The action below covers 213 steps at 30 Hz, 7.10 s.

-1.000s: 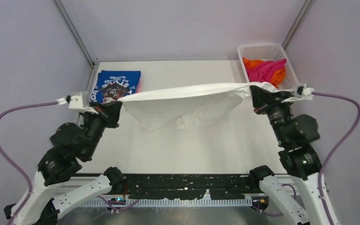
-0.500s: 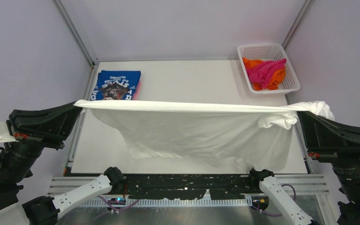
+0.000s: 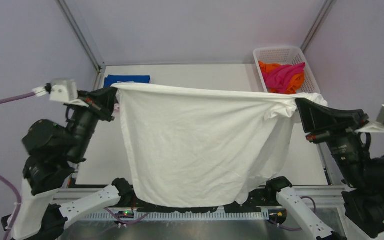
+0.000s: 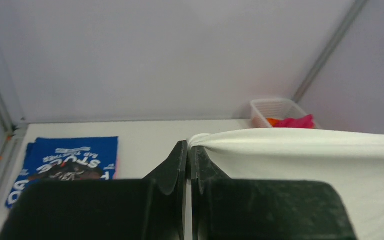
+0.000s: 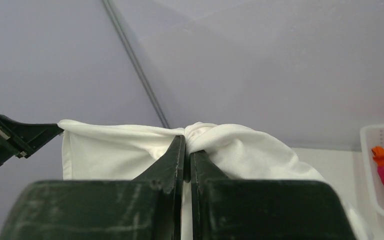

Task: Fold and stack the t-shirts
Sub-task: Flatten out the tshirt

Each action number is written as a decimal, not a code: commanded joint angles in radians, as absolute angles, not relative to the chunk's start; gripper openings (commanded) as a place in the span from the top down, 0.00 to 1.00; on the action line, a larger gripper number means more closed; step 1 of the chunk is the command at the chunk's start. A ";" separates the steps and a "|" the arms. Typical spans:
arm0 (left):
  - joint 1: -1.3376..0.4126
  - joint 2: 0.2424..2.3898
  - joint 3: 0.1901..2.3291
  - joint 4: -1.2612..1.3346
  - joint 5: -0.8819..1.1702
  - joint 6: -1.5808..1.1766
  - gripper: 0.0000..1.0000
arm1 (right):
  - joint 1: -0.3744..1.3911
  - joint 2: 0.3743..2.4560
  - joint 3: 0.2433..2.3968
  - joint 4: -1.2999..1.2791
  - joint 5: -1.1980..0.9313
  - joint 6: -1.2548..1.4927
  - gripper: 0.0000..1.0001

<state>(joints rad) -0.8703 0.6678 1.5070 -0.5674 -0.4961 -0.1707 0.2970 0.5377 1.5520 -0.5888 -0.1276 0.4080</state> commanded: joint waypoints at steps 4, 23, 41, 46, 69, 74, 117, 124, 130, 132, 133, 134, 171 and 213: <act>-0.538 1.001 1.367 -0.458 -0.667 -0.259 1.00 | 0.291 0.824 1.383 -0.496 0.164 0.416 0.95; -0.287 1.941 1.861 -0.593 -0.299 -0.383 0.00 | 0.290 1.874 1.714 -0.375 0.217 0.361 0.04; -0.386 1.402 0.893 -0.277 0.139 -0.614 0.00 | 0.332 1.341 0.836 -0.298 0.085 0.452 0.05; -0.396 1.388 0.787 -0.223 0.139 -0.645 0.00 | 0.343 1.286 0.713 -0.290 0.068 0.481 0.05; -0.170 1.712 1.170 -0.383 -0.058 -0.602 0.00 | 0.301 1.849 1.212 -0.304 0.050 0.425 0.04; -0.173 1.619 1.133 -0.360 0.009 -0.604 0.00 | 0.298 1.728 1.185 -0.321 0.086 0.412 0.05; -0.252 1.460 0.701 -0.186 0.072 -0.714 0.00 | -0.095 1.190 0.507 -0.199 -0.137 0.552 0.04; -0.278 1.329 0.707 -0.230 0.109 -0.707 0.00 | -0.095 0.931 0.556 -0.345 -0.141 0.477 0.04; -0.308 1.078 0.651 -0.401 -0.023 -0.743 0.00 | -0.095 0.695 0.533 -0.457 -0.017 0.467 0.04; -0.308 0.985 0.622 -0.478 -0.099 -0.764 0.00 | -0.095 0.627 0.515 -0.477 0.076 0.494 0.05; -0.308 0.927 0.608 -0.528 -0.155 -0.785 0.00 | -0.095 0.603 0.508 -0.481 0.114 0.507 0.05; -0.309 0.888 0.593 -0.577 -0.197 -0.803 0.00 | -0.095 0.592 0.498 -0.485 0.124 0.509 0.05; -0.396 1.233 0.573 -0.545 -0.151 -0.931 0.63 | -0.095 0.637 0.488 -0.482 0.135 0.486 0.04; -0.322 1.189 0.681 -0.649 -0.336 -0.792 1.00 | -0.093 0.653 0.515 -0.605 0.063 0.498 0.03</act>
